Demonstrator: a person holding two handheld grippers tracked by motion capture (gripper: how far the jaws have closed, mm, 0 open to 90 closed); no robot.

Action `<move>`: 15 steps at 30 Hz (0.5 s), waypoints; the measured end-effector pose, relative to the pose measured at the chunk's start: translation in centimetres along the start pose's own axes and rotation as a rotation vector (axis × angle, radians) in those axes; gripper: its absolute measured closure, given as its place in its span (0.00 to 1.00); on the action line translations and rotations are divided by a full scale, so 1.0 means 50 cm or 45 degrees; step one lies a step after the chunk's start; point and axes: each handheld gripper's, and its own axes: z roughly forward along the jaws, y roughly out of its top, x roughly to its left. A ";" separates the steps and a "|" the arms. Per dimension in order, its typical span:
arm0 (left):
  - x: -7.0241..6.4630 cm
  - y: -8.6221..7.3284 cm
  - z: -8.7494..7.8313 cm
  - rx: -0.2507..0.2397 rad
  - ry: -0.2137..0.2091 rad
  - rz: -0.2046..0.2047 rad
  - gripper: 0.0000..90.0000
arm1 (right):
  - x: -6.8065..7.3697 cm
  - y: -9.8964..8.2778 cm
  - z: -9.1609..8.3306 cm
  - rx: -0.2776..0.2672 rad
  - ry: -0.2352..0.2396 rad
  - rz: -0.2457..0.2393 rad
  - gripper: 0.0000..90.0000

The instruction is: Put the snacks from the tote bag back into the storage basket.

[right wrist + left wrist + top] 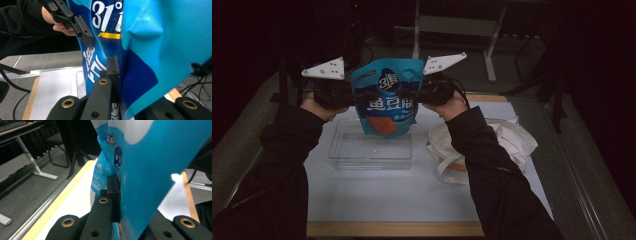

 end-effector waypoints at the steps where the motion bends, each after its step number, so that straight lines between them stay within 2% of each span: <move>1: 0.003 -0.014 -0.007 0.010 0.002 -0.006 1.00 | 0.002 -0.004 0.016 0.007 0.009 0.007 0.99; 3: 0.005 -0.022 -0.010 0.010 0.000 -0.014 1.00 | 0.003 -0.009 0.033 0.012 0.016 0.014 0.99; 5: 0.007 -0.029 -0.013 0.010 0.002 -0.013 1.00 | 0.003 -0.009 0.033 0.012 0.016 0.014 0.99; 6: 0.010 -0.045 -0.019 0.009 0.010 -0.008 1.00 | 0.008 -0.018 0.056 0.013 0.012 0.021 0.99; 8: 0.014 -0.070 -0.022 -0.006 0.001 -0.011 1.00 | 0.010 -0.024 0.069 0.013 0.015 0.029 0.99; 15: 0.024 -0.113 -0.017 0.002 -0.025 -0.031 1.00 | 0.012 -0.052 0.101 0.040 0.021 0.060 0.99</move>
